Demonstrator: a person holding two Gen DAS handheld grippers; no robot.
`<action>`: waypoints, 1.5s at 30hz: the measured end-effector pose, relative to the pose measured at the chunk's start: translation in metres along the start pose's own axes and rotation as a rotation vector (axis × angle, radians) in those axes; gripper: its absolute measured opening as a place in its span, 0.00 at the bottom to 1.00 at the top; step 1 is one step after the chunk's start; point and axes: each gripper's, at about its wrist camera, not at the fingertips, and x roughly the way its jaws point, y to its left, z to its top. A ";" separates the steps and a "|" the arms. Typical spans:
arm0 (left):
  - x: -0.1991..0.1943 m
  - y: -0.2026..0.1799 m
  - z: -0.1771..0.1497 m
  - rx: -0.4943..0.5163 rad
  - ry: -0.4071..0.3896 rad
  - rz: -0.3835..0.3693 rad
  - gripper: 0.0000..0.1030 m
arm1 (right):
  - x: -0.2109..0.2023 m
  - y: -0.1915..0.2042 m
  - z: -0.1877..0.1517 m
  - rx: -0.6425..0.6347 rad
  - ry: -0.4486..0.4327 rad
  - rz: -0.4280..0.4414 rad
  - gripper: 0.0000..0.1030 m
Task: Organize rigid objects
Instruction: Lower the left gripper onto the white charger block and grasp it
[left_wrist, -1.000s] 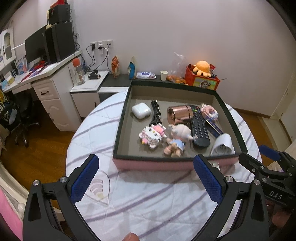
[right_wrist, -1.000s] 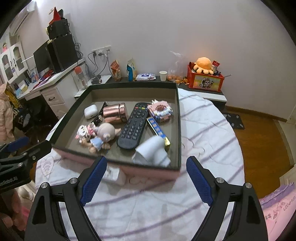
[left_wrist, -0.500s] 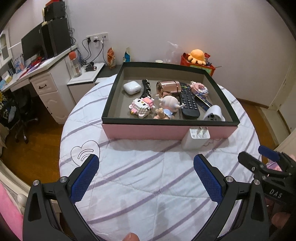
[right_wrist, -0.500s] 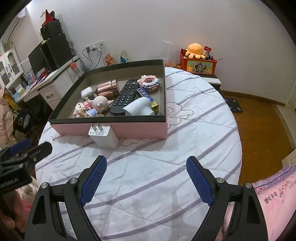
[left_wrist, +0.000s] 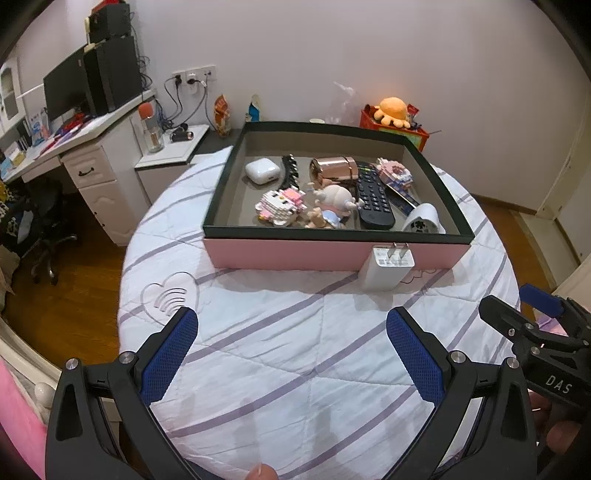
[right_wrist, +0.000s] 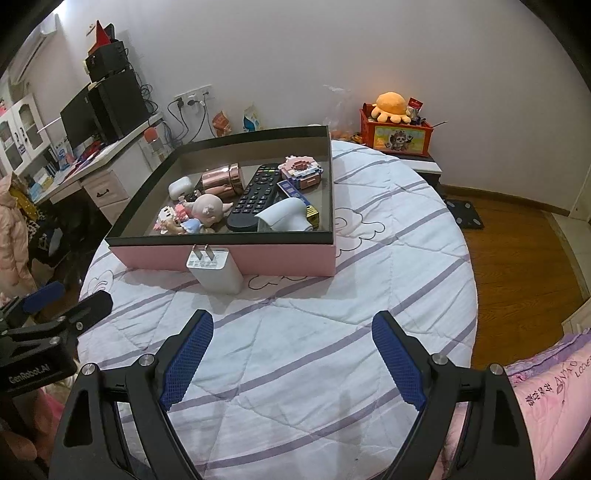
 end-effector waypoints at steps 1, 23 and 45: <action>0.003 -0.003 0.001 0.004 0.003 -0.002 1.00 | 0.000 -0.001 0.000 0.002 0.001 -0.002 0.87; 0.093 -0.067 0.023 0.051 0.126 -0.042 1.00 | 0.047 -0.063 0.017 0.091 0.059 -0.035 0.87; 0.107 -0.035 0.014 -0.010 0.133 -0.025 0.39 | 0.046 -0.054 0.017 0.077 0.058 -0.033 0.87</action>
